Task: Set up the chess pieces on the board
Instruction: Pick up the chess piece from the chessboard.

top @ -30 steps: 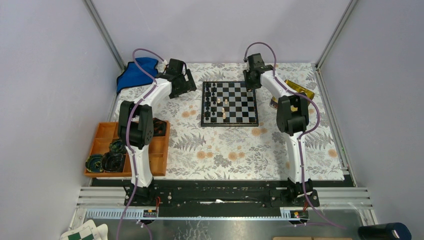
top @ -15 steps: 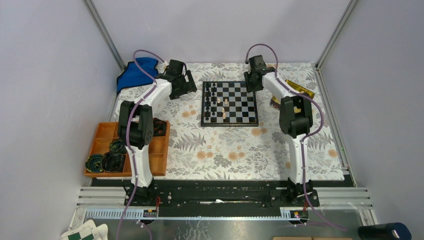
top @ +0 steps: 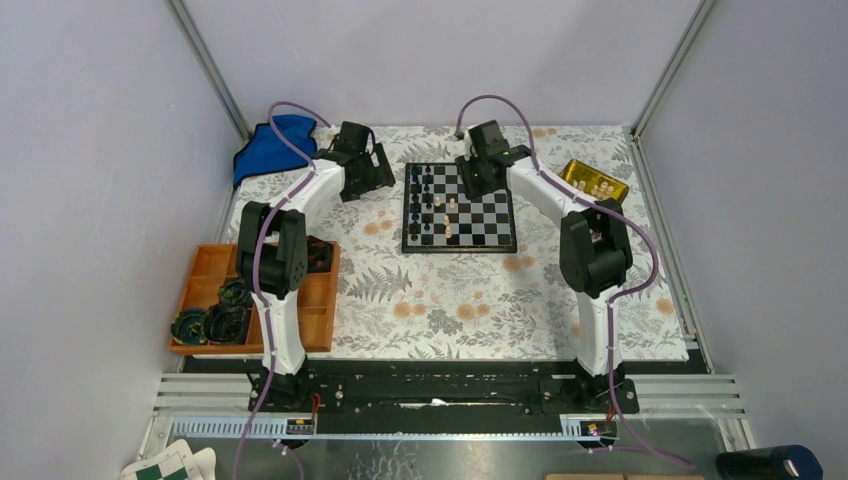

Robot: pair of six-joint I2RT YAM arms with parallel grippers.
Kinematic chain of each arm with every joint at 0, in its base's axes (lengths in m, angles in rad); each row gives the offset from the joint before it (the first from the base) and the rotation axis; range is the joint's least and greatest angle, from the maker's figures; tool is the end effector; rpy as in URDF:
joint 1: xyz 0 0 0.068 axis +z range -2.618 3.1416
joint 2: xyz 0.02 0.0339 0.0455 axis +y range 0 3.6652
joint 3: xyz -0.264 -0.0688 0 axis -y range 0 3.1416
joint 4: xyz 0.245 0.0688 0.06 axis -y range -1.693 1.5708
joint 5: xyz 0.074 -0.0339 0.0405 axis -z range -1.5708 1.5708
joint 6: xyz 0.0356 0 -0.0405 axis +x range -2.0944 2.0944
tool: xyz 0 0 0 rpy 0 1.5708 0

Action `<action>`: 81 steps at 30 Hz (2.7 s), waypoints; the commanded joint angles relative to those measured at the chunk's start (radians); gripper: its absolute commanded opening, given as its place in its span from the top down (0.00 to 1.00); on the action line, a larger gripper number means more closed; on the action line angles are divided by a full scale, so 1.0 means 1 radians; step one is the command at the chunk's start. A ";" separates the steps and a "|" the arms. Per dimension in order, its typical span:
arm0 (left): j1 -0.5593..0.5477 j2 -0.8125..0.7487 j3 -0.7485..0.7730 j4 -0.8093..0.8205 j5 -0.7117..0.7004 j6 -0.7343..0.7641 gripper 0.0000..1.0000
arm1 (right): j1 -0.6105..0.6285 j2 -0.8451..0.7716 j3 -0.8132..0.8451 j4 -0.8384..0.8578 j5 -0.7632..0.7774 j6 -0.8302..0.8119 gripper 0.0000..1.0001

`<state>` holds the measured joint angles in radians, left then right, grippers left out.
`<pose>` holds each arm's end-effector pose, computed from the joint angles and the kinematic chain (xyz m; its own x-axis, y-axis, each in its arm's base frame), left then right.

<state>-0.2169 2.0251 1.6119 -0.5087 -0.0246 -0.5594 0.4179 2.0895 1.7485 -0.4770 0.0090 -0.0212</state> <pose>0.4402 -0.0961 0.2200 -0.7660 -0.3745 -0.5226 -0.2429 0.9212 -0.3041 0.4359 0.1932 0.2374 -0.6583 -0.3155 -0.6834 -0.4143 0.9099 -0.0211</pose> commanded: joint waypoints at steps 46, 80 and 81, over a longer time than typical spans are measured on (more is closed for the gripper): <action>0.010 -0.015 0.001 0.040 0.020 -0.003 0.01 | 0.080 0.220 0.222 -0.024 -0.070 -0.023 0.57; 0.009 -0.025 -0.036 0.046 0.020 -0.010 0.01 | 0.012 0.188 0.285 0.029 0.118 -0.008 0.95; 0.009 -0.025 -0.037 0.047 0.020 -0.009 0.01 | 0.004 0.194 0.296 0.028 0.125 -0.005 0.95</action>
<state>-0.2131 2.0129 1.5887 -0.5072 -0.0143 -0.5667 0.4648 2.3241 1.9625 -0.4812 0.0681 -0.0368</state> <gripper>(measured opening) 0.987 0.203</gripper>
